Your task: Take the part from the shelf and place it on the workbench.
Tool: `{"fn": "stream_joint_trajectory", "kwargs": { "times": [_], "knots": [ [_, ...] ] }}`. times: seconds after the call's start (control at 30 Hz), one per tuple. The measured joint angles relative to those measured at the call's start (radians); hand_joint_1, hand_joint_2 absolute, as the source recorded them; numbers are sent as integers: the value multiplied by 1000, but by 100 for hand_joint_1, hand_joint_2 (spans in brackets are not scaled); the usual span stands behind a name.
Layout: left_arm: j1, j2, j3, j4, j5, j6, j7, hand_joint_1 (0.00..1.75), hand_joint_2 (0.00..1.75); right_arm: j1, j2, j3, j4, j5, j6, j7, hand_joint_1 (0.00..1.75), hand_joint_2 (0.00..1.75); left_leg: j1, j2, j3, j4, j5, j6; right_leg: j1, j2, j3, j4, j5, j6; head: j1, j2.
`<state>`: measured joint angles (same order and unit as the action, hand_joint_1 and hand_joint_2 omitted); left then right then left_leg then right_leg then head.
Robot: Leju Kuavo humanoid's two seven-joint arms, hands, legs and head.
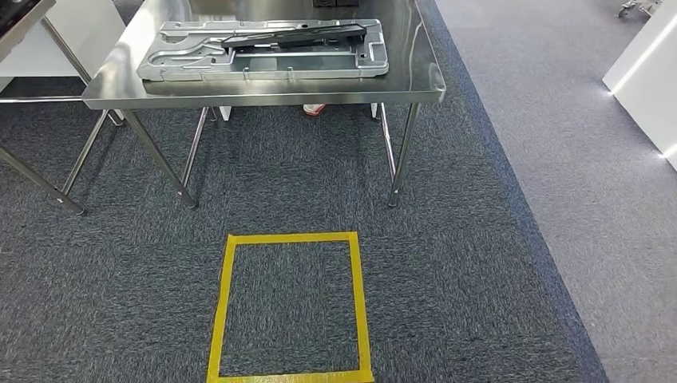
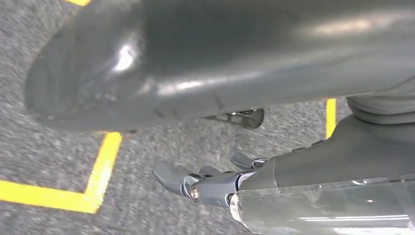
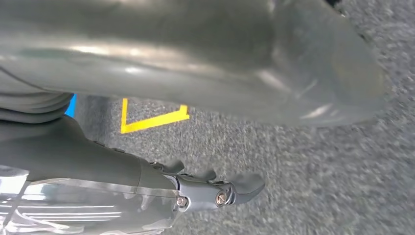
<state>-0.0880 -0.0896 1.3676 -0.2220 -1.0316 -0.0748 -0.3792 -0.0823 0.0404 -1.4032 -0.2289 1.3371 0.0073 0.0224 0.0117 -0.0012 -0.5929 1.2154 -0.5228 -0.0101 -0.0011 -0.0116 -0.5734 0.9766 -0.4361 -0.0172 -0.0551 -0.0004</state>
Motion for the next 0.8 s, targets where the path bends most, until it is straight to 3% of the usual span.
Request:
{"fn": "stream_joint_trajectory", "kwargs": {
  "times": [0.07,0.13,0.2,0.23,0.3,0.37,0.4,0.43,0.47,0.53,0.6,0.67,0.73,0.77,0.8],
  "knots": [
    [-4,1,0,0,-2,0,0,0,0,-1,1,0,0,-1,0,-4,0,0,-3,-1,116,-160,2,8,3,0,-25,10,16,8,0,0],
    [-6,2,-1,0,-3,0,-1,0,0,-1,3,-1,0,-2,-1,-8,0,0,-10,-2,172,-254,-17,17,3,-2,-36,13,35,19,0,0],
    [-4,3,-1,0,-4,0,-1,0,0,0,3,-1,0,-3,-1,-13,0,0,-11,1,159,-264,-4,30,0,0,-45,15,45,32,0,0],
    [-4,3,-1,0,-4,0,0,0,0,1,4,-1,0,-4,0,-17,0,0,-9,4,149,-266,7,38,-1,3,-53,28,26,37,0,0],
    [-4,3,-1,0,-4,0,0,0,0,2,5,-1,1,-6,2,-25,0,0,-8,8,123,-267,31,52,-5,7,-81,110,-65,44,0,0],
    [-4,4,-1,0,-5,0,0,0,0,2,6,-1,1,-9,5,-35,0,0,-11,9,93,-264,53,56,-7,7,-110,241,-155,49,0,0],
    [-4,5,-1,0,-6,0,-1,0,0,2,6,-1,2,-10,7,-40,0,0,-13,9,78,-261,64,56,-7,7,-115,290,-166,49,0,0],
    [-4,5,-2,0,-8,0,-1,0,0,1,6,-1,2,-11,9,-44,0,0,-14,9,61,-256,73,55,-7,7,-104,308,-154,49,0,0],
    [-4,6,-3,0,-9,0,-1,0,0,1,6,-1,2,-12,11,-47,0,0,-15,9,44,-251,82,54,-6,7,-75,290,-127,47,0,0],
    [-4,6,-6,0,-13,0,-2,0,0,0,6,-1,2,-13,15,-51,0,0,-16,9,18,-238,95,50,-4,9,30,161,-82,38,0,0],
    [-4,6,-9,0,-15,0,-3,0,0,-2,6,-1,2,-14,16,-54,0,0,-18,9,2,-229,108,42,2,10,122,21,-89,27,0,0],
    [-4,6,-14,0,-16,0,-4,0,0,-3,6,-1,2,-16,16,-54,0,0,-17,9,-5,-227,124,31,6,11,143,-28,-97,18,0,0],
    [-3,9,-18,0,-19,1,-2,0,0,-3,7,-1,2,-17,17,-50,0,0,-15,8,-13,-219,116,19,2,7,130,-33,-78,5,0,0],
    [-3,11,-20,0,-21,2,0,0,0,-3,8,-1,2,-18,17,-47,0,0,-14,7,-23,-196,87,14,0,4,121,-35,-66,-3,0,0],
    [-2,12,-21,0,-23,5,2,0,0,-3,8,-1,2,-18,18,-45,0,0,-12,6,-38,-150,41,9,-3,2,109,-36,-56,-8,0,0]
  ]
}}
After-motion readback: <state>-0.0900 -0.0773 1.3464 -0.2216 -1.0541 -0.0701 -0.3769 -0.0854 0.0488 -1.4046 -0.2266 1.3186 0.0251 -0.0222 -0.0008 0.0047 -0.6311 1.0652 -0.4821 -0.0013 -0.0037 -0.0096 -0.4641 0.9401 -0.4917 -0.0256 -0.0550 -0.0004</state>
